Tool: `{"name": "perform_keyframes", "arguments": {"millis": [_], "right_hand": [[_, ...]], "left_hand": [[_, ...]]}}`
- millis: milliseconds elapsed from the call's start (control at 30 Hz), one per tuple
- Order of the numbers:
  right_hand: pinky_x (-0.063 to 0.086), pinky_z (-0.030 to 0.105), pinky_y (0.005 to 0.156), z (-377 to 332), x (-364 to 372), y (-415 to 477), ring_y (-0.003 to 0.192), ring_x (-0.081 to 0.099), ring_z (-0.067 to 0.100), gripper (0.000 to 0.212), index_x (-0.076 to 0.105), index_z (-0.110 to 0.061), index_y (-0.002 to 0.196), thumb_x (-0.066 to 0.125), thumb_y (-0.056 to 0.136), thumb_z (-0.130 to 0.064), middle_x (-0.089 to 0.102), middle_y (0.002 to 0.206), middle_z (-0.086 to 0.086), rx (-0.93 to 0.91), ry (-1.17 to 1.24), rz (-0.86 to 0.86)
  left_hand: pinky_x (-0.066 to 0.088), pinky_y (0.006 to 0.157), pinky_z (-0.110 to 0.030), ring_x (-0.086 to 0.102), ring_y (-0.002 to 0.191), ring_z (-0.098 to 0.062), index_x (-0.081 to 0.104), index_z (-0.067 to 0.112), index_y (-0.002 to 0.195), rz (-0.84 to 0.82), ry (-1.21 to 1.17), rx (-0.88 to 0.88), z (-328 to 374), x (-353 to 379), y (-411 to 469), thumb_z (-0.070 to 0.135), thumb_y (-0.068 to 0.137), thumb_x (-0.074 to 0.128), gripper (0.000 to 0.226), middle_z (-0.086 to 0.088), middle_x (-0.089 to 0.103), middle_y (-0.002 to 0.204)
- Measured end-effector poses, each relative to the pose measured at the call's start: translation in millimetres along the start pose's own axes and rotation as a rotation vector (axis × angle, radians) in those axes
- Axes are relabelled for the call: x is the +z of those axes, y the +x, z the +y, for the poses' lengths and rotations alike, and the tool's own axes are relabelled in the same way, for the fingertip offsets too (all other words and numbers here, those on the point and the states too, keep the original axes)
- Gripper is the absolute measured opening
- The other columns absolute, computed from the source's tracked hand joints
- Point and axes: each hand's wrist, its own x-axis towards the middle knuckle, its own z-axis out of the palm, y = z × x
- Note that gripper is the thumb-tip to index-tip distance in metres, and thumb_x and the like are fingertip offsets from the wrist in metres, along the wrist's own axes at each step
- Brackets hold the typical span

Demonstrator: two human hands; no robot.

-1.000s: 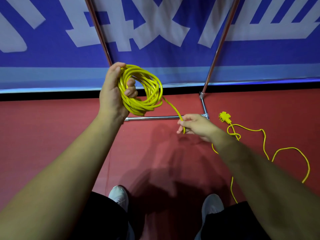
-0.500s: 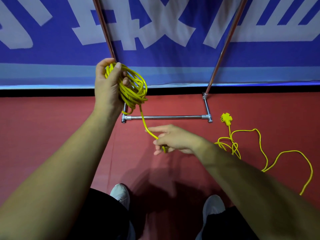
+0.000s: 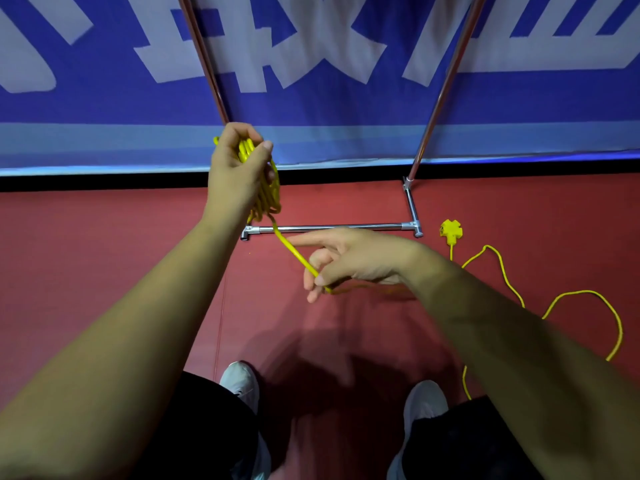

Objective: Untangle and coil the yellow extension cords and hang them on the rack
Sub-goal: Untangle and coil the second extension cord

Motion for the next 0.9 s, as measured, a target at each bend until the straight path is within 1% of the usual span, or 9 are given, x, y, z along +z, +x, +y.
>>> {"name": "perform_keyframes", "arguments": {"millis": [67, 200, 367, 467, 567, 633, 733, 800, 900], "right_hand": [[0.042, 0.029, 0.062, 0.3, -3.4, -5.1, 0.069, 0.063, 0.028, 0.072, 0.037, -0.013, 0.146, 0.045, 0.083, 0.021, 0.065, 0.092, 0.017, 0.001, -0.053, -0.028], [0.05, 0.029, 0.064, -12.0, -9.5, -8.5, 0.069, 0.063, 0.024, 0.038, 0.045, 0.011, 0.125, 0.047, 0.087, 0.015, 0.068, 0.096, 0.015, -0.091, 0.012, -0.036], [0.048, 0.04, 0.084, -16.3, -22.1, -19.3, 0.088, 0.068, 0.034, 0.043, 0.049, -0.012, 0.139, 0.042, 0.099, 0.003, 0.068, 0.094, 0.02, -0.07, -0.093, -0.036], [0.045, 0.039, 0.07, -19.0, -28.8, -27.3, 0.069, 0.065, 0.031, 0.036, 0.05, -0.01, 0.137, 0.044, 0.102, -0.005, 0.067, 0.086, 0.016, -0.099, -0.141, -0.008], [0.034, 0.032, 0.053, -22.3, -37.9, -29.1, 0.053, 0.05, 0.02, 0.023, 0.056, 0.002, 0.117, 0.053, 0.098, -0.01, 0.068, 0.076, 0.013, -0.153, -0.103, 0.129], [0.029, 0.031, 0.051, -22.1, -41.8, -30.0, 0.051, 0.045, 0.016, 0.018, 0.057, 0.002, 0.104, 0.059, 0.089, -0.007, 0.064, 0.067, 0.013, -0.17, -0.022, 0.213], [0.033, 0.031, 0.058, -21.7, -45.1, -31.5, 0.063, 0.051, 0.02, 0.021, 0.061, -0.003, 0.105, 0.056, 0.085, 0.002, 0.059, 0.068, 0.013, -0.189, 0.0, 0.221], [0.033, 0.038, 0.067, -20.8, -48.0, -31.1, 0.073, 0.051, 0.027, 0.024, 0.061, -0.005, 0.107, 0.057, 0.086, 0.005, 0.061, 0.074, 0.019, -0.186, -0.075, 0.215], [0.038, 0.042, 0.072, -20.5, -55.6, -31.6, 0.076, 0.053, 0.029, 0.022, 0.06, -0.007, 0.106, 0.06, 0.086, 0.003, 0.062, 0.083, 0.033, -0.183, -0.16, 0.249]], "left_hand": [[0.05, 0.053, -0.04, 0.053, 0.054, -0.021, 0.048, 0.018, 0.093, -0.038, 0.076, 0.003, -2.6, 0.6, -0.4, 0.009, 0.095, 0.058, 0.014, -0.01, 0.052, 0.069], [0.048, 0.055, -0.029, 0.054, 0.054, -0.018, 0.05, 0.02, 0.088, -0.133, 0.113, -0.073, -9.3, 9.2, -5.6, 0.007, 0.094, 0.06, 0.017, -0.001, 0.057, 0.069], [0.045, 0.054, -0.029, 0.054, 0.055, -0.02, 0.051, 0.011, 0.095, -0.333, 0.141, -0.098, -9.2, 21.5, -16.1, 0.013, 0.097, 0.059, 0.009, -0.011, 0.058, 0.078], [0.046, 0.061, -0.039, 0.054, 0.065, -0.025, 0.05, 0.001, 0.1, -0.512, 0.105, -0.164, -10.1, 21.8, -19.9, 0.043, 0.1, 0.052, 0.042, -0.015, 0.059, 0.083], [0.05, 0.065, -0.041, 0.056, 0.071, -0.027, 0.049, 0.001, 0.111, -0.779, 0.021, -0.264, -14.5, 17.6, -23.8, 0.075, 0.08, 0.057, 0.081, -0.022, 0.055, 0.085], [0.053, 0.065, -0.04, 0.058, 0.073, -0.026, 0.046, -0.001, 0.117, -0.906, 0.081, -0.29, -16.5, 17.3, -26.0, 0.064, 0.073, 0.074, 0.084, -0.02, 0.059, 0.086], [0.055, 0.067, -0.032, 0.063, 0.077, -0.017, 0.058, 0.015, 0.109, -1.023, 0.37, -0.199, -17.0, 23.4, -31.7, 0.033, 0.076, 0.085, 0.046, -0.008, 0.066, 0.087], [0.05, 0.056, -0.019, 0.059, 0.063, -0.01, 0.061, 0.024, 0.1, -1.031, 0.447, -0.205, -12.6, 28.8, -36.6, 0.016, 0.086, 0.077, 0.022, 0.006, 0.064, 0.076], [0.045, 0.05, -0.023, 0.049, 0.05, -0.015, 0.057, 0.014, 0.111, -0.998, 0.304, -0.261, -7.7, 27.1, -36.8, 0.005, 0.094, 0.063, 0.02, -0.005, 0.063, 0.077]]}}
